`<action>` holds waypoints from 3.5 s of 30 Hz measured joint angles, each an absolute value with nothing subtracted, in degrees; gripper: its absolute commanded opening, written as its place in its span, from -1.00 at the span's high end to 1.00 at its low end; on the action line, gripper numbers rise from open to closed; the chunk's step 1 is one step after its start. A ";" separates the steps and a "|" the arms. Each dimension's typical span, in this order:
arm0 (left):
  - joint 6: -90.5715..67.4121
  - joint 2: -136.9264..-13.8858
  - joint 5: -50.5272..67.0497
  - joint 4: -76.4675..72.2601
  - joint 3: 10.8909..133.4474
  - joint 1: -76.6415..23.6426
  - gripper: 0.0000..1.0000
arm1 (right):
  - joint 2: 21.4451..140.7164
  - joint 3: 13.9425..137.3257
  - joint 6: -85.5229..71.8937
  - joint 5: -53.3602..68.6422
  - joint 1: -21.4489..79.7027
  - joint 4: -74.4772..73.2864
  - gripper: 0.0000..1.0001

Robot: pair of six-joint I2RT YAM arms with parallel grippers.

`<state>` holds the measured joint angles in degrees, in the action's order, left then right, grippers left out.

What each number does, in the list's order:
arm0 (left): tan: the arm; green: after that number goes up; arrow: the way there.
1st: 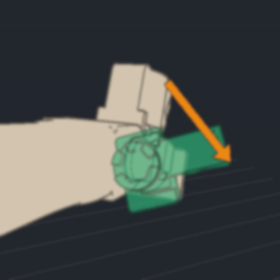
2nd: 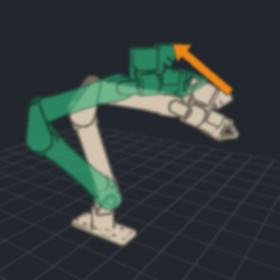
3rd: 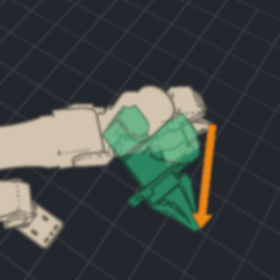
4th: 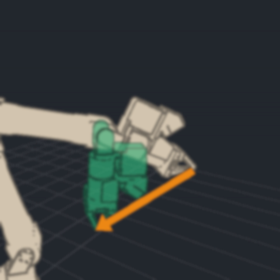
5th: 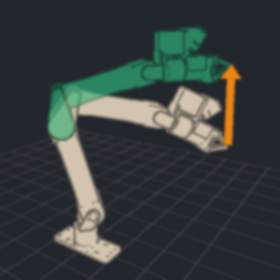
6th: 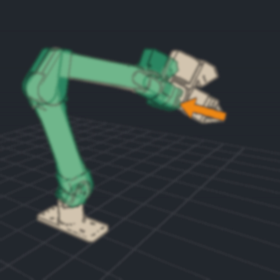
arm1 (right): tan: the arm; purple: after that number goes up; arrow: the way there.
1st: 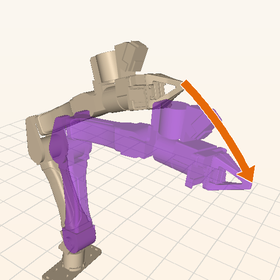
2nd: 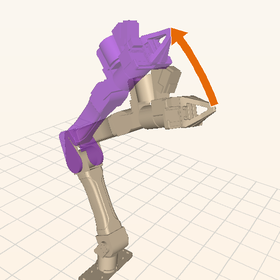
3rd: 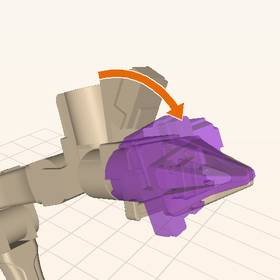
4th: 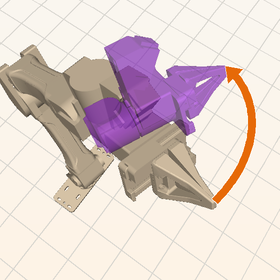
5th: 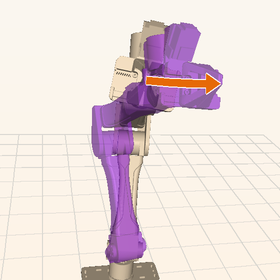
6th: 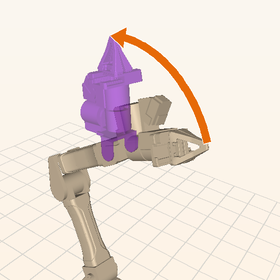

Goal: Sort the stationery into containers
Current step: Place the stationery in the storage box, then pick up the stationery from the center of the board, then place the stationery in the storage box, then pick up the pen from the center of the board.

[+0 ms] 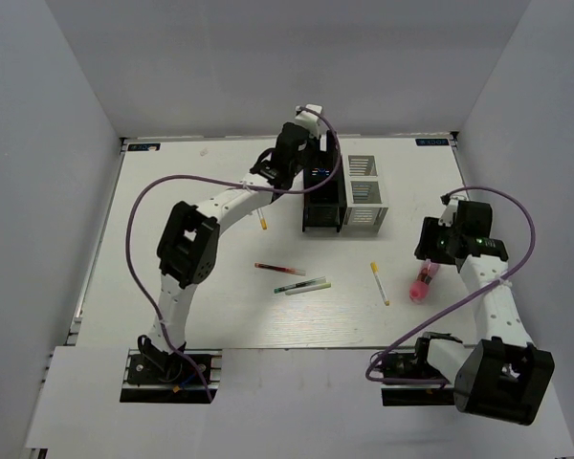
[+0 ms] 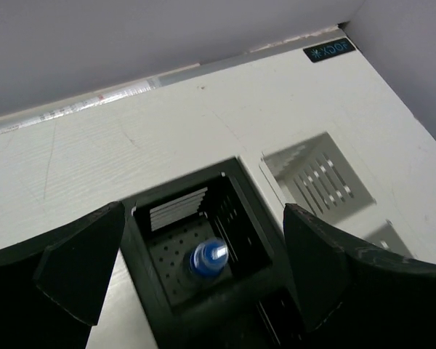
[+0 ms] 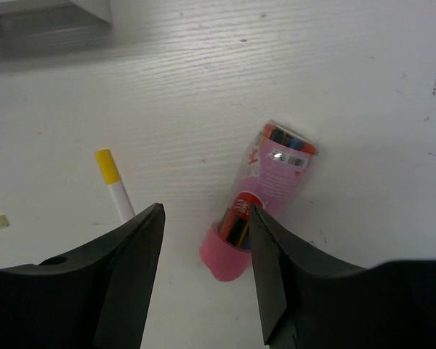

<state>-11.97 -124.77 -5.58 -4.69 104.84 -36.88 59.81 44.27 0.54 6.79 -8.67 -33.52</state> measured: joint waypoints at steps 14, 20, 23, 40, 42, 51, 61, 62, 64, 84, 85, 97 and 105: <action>-18.94 -81.34 -6.46 3.51 67.00 -36.01 -0.99 | 72.14 45.74 0.60 -0.16 -12.47 -36.14 -0.17; -25.17 -70.11 -11.79 8.93 51.42 -35.90 -0.99 | 80.90 47.33 -0.21 2.94 -12.86 -35.48 -0.24; -28.62 -66.78 -13.78 11.94 47.27 -35.90 -0.99 | 85.47 48.31 -1.26 4.51 -12.84 -35.09 -0.20; -45.15 -54.22 -23.57 27.59 39.92 -35.90 -0.76 | 93.82 55.92 -2.87 11.79 -13.17 -33.95 1.00; -46.68 -53.65 -23.55 29.58 39.59 -35.90 -0.76 | 93.32 57.71 -2.17 13.74 -13.17 -33.87 1.00; -52.62 -52.71 -23.33 34.61 37.98 -35.90 -0.72 | 82.74 69.14 3.09 24.91 -12.91 -27.55 1.00; -56.82 -57.08 -24.05 40.99 39.00 -35.90 -0.75 | 92.73 80.27 4.12 37.04 -5.04 -6.13 1.00; -57.08 -57.43 -24.12 41.41 39.29 -35.90 -0.75 | 95.26 81.06 4.25 37.19 -3.88 -3.79 1.00; -57.49 -57.67 -24.23 41.67 39.55 -35.90 -0.75 | 100.12 82.39 4.19 37.28 -2.04 -0.10 1.00; -63.33 -57.89 -25.36 44.38 40.32 -35.90 -0.99 | 114.15 86.59 5.13 36.36 3.92 13.89 0.10; -63.75 -59.61 -25.82 44.84 40.88 -35.90 -0.99 | 114.15 85.54 5.23 36.40 3.90 13.91 0.08; -64.99 -72.86 -29.95 46.28 45.43 -33.36 -0.99 | 107.57 80.42 5.21 37.80 3.75 13.82 -0.51; -64.42 -76.47 -30.46 45.87 45.50 -29.61 -0.99 | 94.94 76.64 5.17 38.37 3.38 14.55 -0.64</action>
<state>-64.42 -76.47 -30.46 45.87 45.50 -29.61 94.94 76.64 5.17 38.37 3.38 14.55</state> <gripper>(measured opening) 0.993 0.843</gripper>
